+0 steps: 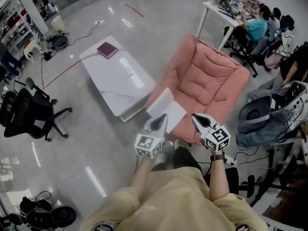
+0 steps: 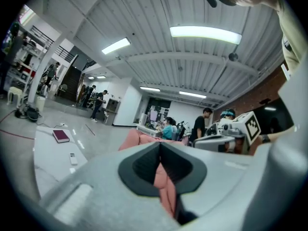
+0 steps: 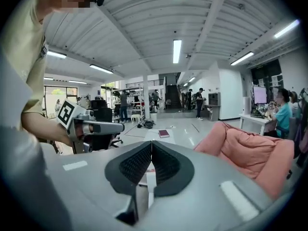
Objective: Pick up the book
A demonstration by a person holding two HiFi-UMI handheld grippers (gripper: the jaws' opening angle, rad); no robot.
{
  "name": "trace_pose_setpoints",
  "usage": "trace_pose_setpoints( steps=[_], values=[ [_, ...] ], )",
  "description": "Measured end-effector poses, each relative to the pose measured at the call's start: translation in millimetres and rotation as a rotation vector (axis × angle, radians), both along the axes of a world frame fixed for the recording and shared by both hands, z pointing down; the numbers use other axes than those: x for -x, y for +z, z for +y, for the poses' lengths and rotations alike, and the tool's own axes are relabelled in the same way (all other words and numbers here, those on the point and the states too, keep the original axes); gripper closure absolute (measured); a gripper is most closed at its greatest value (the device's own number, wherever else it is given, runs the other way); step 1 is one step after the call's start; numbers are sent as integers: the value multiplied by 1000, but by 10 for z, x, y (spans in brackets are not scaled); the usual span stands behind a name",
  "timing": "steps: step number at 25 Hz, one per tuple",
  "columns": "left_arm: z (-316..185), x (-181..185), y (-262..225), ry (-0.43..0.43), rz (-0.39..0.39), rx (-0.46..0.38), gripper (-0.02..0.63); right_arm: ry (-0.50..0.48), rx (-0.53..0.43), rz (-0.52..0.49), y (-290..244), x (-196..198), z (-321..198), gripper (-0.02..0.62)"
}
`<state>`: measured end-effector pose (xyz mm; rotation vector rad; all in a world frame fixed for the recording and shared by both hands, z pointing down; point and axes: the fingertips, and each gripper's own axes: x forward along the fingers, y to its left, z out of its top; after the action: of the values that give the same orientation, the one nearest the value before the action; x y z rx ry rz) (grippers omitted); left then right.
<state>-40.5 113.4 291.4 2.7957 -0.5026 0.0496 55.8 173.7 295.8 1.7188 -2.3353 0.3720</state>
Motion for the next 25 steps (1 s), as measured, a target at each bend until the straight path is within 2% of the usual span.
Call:
trace_pose_setpoints(
  steps=[5,7,9,14,16,17,19,20,22,24,25],
  values=[
    [-194,15,469,-65,-67,78,601,-74,100,-24,399,-300,-219,584],
    [-278,19,682,-84,-62,173,577,-103,155,-50,600,-428,-314,565],
    [-343,31,915,-104,-50,282,553,-140,231,-74,834,-540,-396,514],
    [-316,111,1660,-158,-89,531,481,-217,405,-125,1434,-773,-494,429],
    [-327,115,1953,-182,-73,644,447,-252,468,-193,1687,-853,-553,374],
    [-328,96,2102,-184,-62,704,429,-274,496,-254,1808,-877,-595,303],
    [-311,48,2396,-179,-35,826,384,-307,548,-407,2029,-905,-692,122],
    [-296,30,2539,-181,-25,882,358,-313,572,-479,2138,-927,-746,98],
    [-268,9,2811,-198,-8,985,301,-299,622,-588,2384,-1006,-871,91],
    [-275,-17,3051,-225,21,1075,251,-276,682,-636,2689,-1108,-1003,81],
    [-290,-35,3165,-239,35,1109,231,-274,716,-628,2864,-1157,-1059,81]
  ],
)
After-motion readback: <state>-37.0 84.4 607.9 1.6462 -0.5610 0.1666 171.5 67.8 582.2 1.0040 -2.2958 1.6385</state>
